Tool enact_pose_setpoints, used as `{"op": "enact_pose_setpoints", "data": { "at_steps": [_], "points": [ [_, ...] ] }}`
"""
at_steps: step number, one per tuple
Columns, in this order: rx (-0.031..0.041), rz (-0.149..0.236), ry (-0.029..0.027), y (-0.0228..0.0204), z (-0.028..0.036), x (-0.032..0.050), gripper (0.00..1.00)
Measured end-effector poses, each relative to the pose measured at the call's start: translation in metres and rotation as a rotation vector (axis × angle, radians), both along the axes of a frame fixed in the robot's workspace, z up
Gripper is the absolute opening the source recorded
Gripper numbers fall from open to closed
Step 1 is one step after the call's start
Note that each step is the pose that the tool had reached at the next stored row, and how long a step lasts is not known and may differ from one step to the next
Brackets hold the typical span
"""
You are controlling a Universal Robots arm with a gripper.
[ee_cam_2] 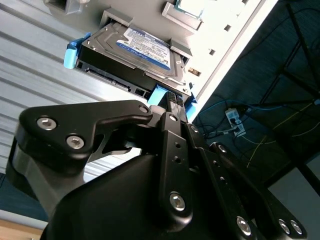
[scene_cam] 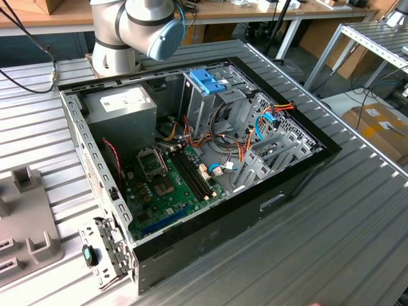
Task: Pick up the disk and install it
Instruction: 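Pick up the disk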
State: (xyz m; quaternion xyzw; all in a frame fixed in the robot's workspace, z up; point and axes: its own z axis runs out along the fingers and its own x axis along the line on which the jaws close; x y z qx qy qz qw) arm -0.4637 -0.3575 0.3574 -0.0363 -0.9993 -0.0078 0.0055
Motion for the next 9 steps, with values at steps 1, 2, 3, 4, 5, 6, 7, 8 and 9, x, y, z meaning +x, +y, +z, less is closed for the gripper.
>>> {"op": "enact_pose_setpoints", "data": {
  "at_steps": [1, 2, 3, 4, 5, 6, 7, 8, 9],
  "points": [
    [0.0, 0.0, 0.0, 0.0, 0.0, 0.0, 0.11],
    [0.0, 0.0, 0.0, 0.0, 0.0, 0.0, 0.11],
    [0.0, 0.0, 0.0001, 0.0, 0.0, 0.0, 0.11],
    [0.0, 0.0, 0.0, 0.0, -0.0001, 0.0, 0.11],
    [0.0, 0.001, 0.0, 0.0, 0.0, 0.0, 0.11],
    [0.0, 0.003, 0.0, 0.0, 0.0, 0.0, 0.11],
    [0.0, 0.007, 0.0, 0.0, 0.0, 0.0, 0.11],
    [0.0001, 0.013, -0.0001, 0.0, -0.0001, 0.0, 0.11],
    [0.0001, 0.021, -0.0001, 0.0, -0.0001, 0.0, 0.11]
  ]
}}
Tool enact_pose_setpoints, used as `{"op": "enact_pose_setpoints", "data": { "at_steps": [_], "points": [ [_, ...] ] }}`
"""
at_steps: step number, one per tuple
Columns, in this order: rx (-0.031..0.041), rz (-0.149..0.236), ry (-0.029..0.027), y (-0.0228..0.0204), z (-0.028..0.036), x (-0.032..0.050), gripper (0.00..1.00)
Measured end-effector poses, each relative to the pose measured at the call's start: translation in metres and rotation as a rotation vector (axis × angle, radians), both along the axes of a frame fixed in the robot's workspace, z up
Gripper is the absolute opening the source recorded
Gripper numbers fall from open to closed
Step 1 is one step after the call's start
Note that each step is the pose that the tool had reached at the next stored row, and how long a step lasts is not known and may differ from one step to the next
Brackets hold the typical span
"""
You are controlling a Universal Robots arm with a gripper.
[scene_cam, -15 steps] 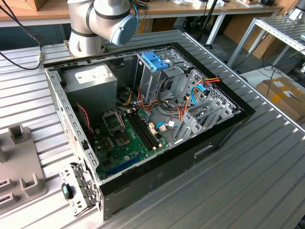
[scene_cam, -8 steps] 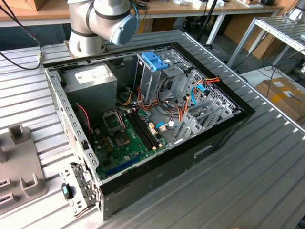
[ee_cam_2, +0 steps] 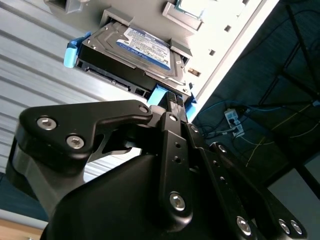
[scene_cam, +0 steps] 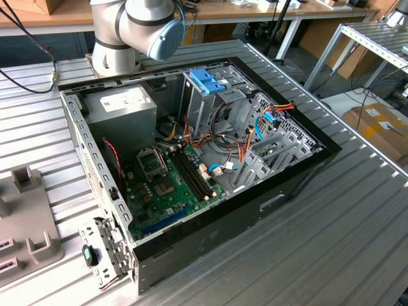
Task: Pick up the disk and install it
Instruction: 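Pick up the disk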
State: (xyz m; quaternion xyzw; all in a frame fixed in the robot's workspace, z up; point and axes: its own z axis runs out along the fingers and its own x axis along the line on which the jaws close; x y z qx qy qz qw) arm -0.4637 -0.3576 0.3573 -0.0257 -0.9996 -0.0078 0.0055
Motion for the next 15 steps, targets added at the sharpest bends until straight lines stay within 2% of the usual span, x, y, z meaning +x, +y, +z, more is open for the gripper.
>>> {"op": "enact_pose_setpoints", "data": {
  "at_steps": [7, 9, 15],
  "points": [
    [-0.0001, 0.084, 0.0, 0.0, 0.0, 0.0, 0.11],
    [-0.0001, 0.137, 0.0, 0.0, 0.0, 0.0, 0.11],
    [-0.0001, 0.218, 0.0001, 0.0, -0.0001, 0.0, 0.11]
  ]
}}
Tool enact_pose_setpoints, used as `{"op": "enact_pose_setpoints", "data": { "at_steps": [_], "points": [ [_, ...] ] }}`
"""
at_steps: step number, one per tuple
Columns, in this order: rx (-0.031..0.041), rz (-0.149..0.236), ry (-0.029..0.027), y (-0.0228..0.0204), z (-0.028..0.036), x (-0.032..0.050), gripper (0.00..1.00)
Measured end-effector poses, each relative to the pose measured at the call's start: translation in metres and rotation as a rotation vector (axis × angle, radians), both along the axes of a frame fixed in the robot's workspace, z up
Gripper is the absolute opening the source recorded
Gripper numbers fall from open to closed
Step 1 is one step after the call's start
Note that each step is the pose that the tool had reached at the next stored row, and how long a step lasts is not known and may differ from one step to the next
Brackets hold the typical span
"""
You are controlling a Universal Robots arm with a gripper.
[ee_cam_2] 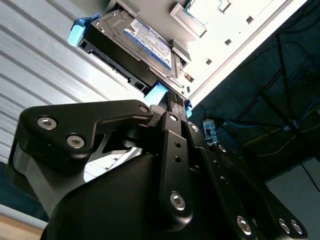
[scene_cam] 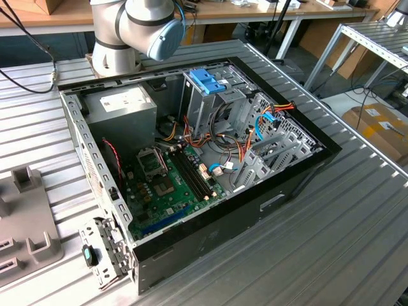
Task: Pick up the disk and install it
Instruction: 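Pick up the disk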
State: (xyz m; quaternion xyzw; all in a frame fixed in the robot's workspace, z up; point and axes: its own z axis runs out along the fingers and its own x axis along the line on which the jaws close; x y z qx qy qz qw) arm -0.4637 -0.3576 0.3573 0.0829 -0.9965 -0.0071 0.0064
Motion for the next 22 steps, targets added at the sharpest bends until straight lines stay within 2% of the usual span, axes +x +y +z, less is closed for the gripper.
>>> {"op": "enact_pose_setpoints", "data": {
  "at_steps": [9, 12, 14, 18, 22],
  "points": [
    [0.0, 0.141, 0.0, 0.0, -0.0002, 0.0, 0.11],
    [0.0, 0.212, 0.0, 0.0, -0.0002, 0.0, 0.11],
    [0.0, 0.238, 0.0, 0.0, -0.0002, 0.0, 0.11],
    [0.0, 0.378, -0.0001, 0.0, -0.0003, 0.0, 0.11],
    [0.0, 0.433, 0.0, 0.0, -0.0002, 0.0, 0.11]
  ]
}}
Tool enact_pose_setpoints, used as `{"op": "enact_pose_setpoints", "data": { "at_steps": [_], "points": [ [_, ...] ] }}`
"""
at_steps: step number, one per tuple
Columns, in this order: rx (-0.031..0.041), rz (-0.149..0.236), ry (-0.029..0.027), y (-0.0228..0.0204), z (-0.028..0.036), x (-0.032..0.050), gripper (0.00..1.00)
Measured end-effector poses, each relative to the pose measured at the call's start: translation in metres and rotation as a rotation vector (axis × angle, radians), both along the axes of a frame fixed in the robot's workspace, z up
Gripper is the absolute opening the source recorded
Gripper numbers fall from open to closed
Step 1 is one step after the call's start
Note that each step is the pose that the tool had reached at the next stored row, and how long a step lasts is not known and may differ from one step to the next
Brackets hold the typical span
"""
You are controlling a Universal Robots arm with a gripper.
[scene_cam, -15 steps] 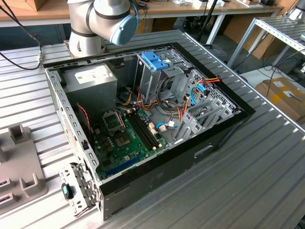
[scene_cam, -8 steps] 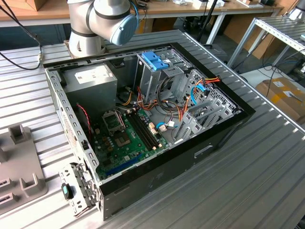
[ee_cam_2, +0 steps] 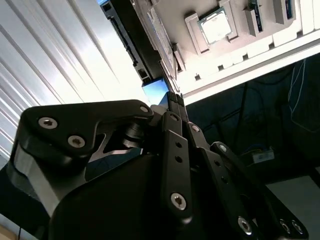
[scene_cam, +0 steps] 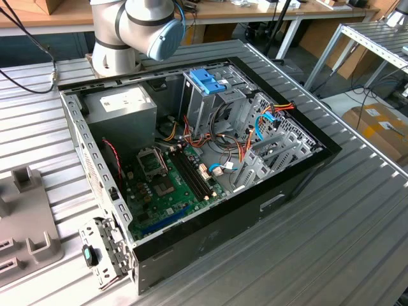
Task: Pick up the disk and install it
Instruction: 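Pick up the disk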
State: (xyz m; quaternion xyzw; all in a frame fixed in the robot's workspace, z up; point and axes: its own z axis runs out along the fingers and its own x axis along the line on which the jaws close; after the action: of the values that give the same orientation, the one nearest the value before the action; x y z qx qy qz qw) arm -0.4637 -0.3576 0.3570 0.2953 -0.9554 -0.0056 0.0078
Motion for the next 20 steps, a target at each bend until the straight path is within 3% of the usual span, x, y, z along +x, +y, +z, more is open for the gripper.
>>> {"op": "enact_pose_setpoints", "data": {
  "at_steps": [7, 15, 20],
  "points": [
    [0.0, 0.083, 0.0, 0.0002, 0.0, 0.0, 0.11],
    [0.0, 0.244, 0.0, 0.0002, 0.0, 0.0, 0.11],
    [0.0, 0.263, 0.0, 0.0002, -0.0001, 0.0, 0.11]
  ]
}}
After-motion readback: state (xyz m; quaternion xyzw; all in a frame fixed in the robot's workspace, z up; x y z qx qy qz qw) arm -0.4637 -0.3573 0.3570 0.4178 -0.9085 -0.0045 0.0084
